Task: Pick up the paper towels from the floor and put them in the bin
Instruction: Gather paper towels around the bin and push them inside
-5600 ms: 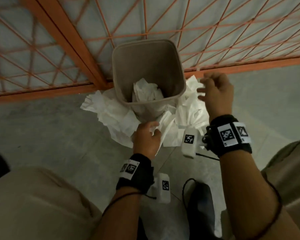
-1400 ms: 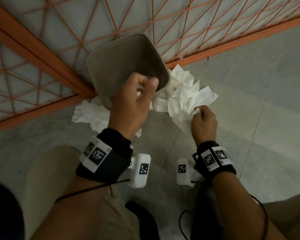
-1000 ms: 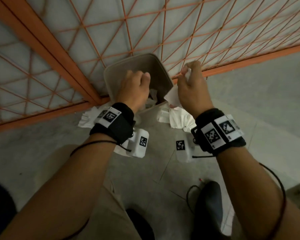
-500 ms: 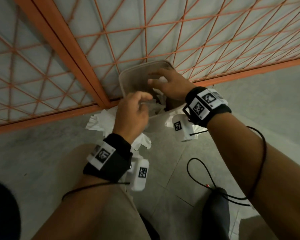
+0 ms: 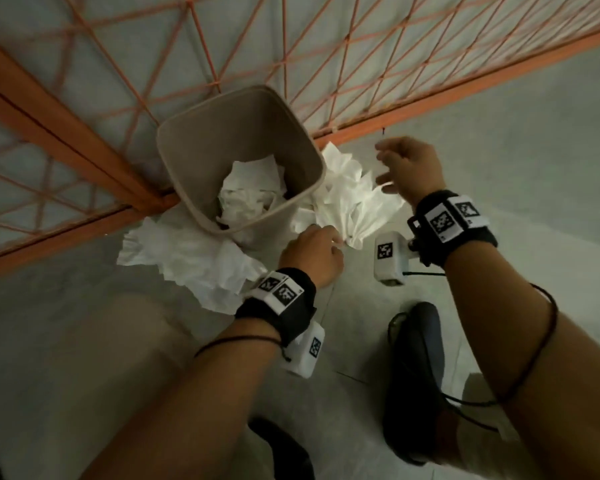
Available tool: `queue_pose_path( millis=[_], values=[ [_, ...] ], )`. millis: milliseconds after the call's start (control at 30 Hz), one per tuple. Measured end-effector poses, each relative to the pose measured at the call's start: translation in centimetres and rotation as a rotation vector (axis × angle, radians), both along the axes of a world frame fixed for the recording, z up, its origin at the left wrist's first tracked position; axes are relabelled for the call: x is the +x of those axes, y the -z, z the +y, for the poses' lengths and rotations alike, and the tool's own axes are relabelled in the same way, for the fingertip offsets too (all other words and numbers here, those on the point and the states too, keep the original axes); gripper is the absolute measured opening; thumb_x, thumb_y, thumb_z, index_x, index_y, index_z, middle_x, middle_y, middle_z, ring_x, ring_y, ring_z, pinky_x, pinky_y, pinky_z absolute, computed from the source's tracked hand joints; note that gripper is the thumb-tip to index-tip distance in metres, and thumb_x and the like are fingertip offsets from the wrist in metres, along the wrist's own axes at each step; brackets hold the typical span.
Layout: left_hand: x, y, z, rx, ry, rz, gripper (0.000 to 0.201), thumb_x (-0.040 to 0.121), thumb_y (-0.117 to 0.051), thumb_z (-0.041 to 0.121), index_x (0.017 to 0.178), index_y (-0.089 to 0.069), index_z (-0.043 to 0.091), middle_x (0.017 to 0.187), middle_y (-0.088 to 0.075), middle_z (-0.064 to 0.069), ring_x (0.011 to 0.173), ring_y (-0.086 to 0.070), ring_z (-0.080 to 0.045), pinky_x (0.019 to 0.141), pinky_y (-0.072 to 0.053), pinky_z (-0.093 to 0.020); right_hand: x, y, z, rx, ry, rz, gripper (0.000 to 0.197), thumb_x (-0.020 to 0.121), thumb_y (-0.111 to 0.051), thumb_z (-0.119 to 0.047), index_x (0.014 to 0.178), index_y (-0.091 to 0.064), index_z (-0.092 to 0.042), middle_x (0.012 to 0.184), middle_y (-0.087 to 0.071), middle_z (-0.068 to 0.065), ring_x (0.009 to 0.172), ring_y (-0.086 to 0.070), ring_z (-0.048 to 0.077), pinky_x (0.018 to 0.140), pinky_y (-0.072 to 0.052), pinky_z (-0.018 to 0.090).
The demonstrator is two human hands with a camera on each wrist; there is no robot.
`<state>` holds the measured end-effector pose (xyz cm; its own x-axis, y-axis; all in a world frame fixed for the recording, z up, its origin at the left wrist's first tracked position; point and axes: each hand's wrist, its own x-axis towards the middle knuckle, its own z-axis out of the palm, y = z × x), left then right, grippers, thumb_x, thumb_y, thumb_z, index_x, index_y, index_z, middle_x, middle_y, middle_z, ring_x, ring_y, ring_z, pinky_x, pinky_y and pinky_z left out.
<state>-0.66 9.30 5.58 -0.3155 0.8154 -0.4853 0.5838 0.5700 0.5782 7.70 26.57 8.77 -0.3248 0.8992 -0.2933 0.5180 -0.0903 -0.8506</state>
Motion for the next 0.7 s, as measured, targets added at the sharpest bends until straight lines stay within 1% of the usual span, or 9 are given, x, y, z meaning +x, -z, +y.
queue_pose_path(
  millis=[67, 133, 233, 300, 400, 467, 500, 567, 700],
  values=[
    [0.2, 1.6, 2.0, 0.019, -0.036, 0.026, 0.028, 0.093, -0.047, 0.025, 0.121, -0.054, 0.027, 0.137, -0.045, -0.001, 0.118, -0.054, -0.028, 0.098, -0.044, -0.038, 2.1, 3.7, 0.2, -0.09, 0.034, -0.099, 0.021, 0.088, -0.053, -0.01, 0.1, -0.067, -0.02, 0.092, -0.069, 0.007, 0.058, -0.064, 0.019, 0.048, -0.048, 0.024],
    [0.2, 2.9, 4.4, 0.056, -0.078, 0.046, 0.031, 0.094, -0.047, 0.023, 0.125, -0.051, 0.027, 0.142, -0.038, 0.0, 0.121, -0.051, -0.028, 0.099, -0.042, -0.039, 3.8, 7.0, 0.0, -0.161, 0.068, -0.174, 0.024, 0.086, -0.053, -0.009, 0.102, -0.068, -0.017, 0.092, -0.069, 0.008, 0.063, -0.065, 0.022, 0.053, -0.054, 0.03],
    [0.1, 4.5, 7.9, 0.098, -0.14, 0.079, 0.04, 0.094, -0.047, 0.016, 0.133, -0.045, 0.025, 0.15, -0.032, -0.001, 0.127, -0.048, -0.028, 0.103, -0.041, -0.04, 5.1, 11.5, -0.8, -0.228, 0.061, -0.269, 0.021, 0.08, -0.055, -0.018, 0.096, -0.067, -0.025, 0.097, -0.072, 0.008, 0.083, -0.07, 0.031, 0.077, -0.06, 0.045],
    [-0.3, 5.6, 9.6, 0.107, -0.208, 0.108, 0.047, 0.094, -0.048, 0.013, 0.139, -0.042, 0.022, 0.152, -0.032, -0.004, 0.13, -0.047, -0.03, 0.103, -0.041, -0.039, 5.1, 13.1, -1.2, -0.234, 0.062, -0.275, 0.02, 0.078, -0.057, -0.023, 0.095, -0.064, -0.031, 0.102, -0.072, 0.007, 0.091, -0.07, 0.032, 0.083, -0.058, 0.05],
    [-0.9, 7.4, 11.3, 0.08, -0.307, 0.125, 0.054, 0.093, -0.051, 0.011, 0.143, -0.035, 0.02, 0.15, -0.036, -0.007, 0.132, -0.044, -0.03, 0.105, -0.039, -0.04, 4.2, 13.8, -0.6, -0.178, 0.066, -0.265, 0.026, 0.085, -0.061, -0.022, 0.111, -0.065, -0.023, 0.093, -0.066, -0.001, 0.087, -0.066, 0.023, 0.083, -0.055, 0.037],
    [-1.3, 8.2, 11.7, 0.068, -0.316, 0.145, 0.058, 0.093, -0.053, 0.013, 0.145, -0.031, 0.023, 0.148, -0.039, -0.007, 0.133, -0.044, -0.03, 0.105, -0.039, -0.041, 3.2, 13.7, 0.0, -0.148, 0.003, -0.253, 0.033, 0.086, -0.064, -0.023, 0.119, -0.062, -0.018, 0.086, -0.062, -0.004, 0.087, -0.06, 0.018, 0.081, -0.05, 0.031],
    [-1.3, 8.6, 12.1, 0.078, -0.299, 0.167, 0.058, 0.093, -0.054, 0.015, 0.145, -0.031, 0.025, 0.147, -0.04, -0.006, 0.132, -0.045, -0.029, 0.103, -0.04, -0.042, 2.7, 14.0, 0.5, -0.15, -0.03, -0.253, 0.038, 0.086, -0.065, -0.026, 0.122, -0.06, -0.018, 0.089, -0.064, -0.003, 0.09, -0.061, 0.018, 0.084, -0.05, 0.032],
    [-1.6, 8.9, 12.3, 0.124, -0.251, 0.196, 0.055, 0.094, -0.056, 0.018, 0.143, -0.036, 0.029, 0.144, -0.043, -0.005, 0.128, -0.05, -0.029, 0.1, -0.044, -0.042, 1.5, 14.6, 0.9, -0.158, -0.086, -0.287, 0.044, 0.084, -0.067, -0.034, 0.125, -0.057, -0.021, 0.106, -0.068, 0.003, 0.101, -0.063, 0.021, 0.091, -0.052, 0.037],
    [-1.8, 8.9, 13.3, 0.152, -0.219, 0.208, 0.038, 0.095, -0.055, 0.026, 0.133, -0.055, 0.031, 0.132, -0.05, -0.008, 0.117, -0.056, -0.031, 0.098, -0.05, -0.045, -0.1, 15.5, 1.6, -0.17, -0.139, -0.354, 0.052, 0.083, -0.068, -0.044, 0.128, -0.055, -0.021, 0.125, -0.064, 0.006, 0.113, -0.061, 0.027, 0.096, -0.05, 0.042]
  ],
)
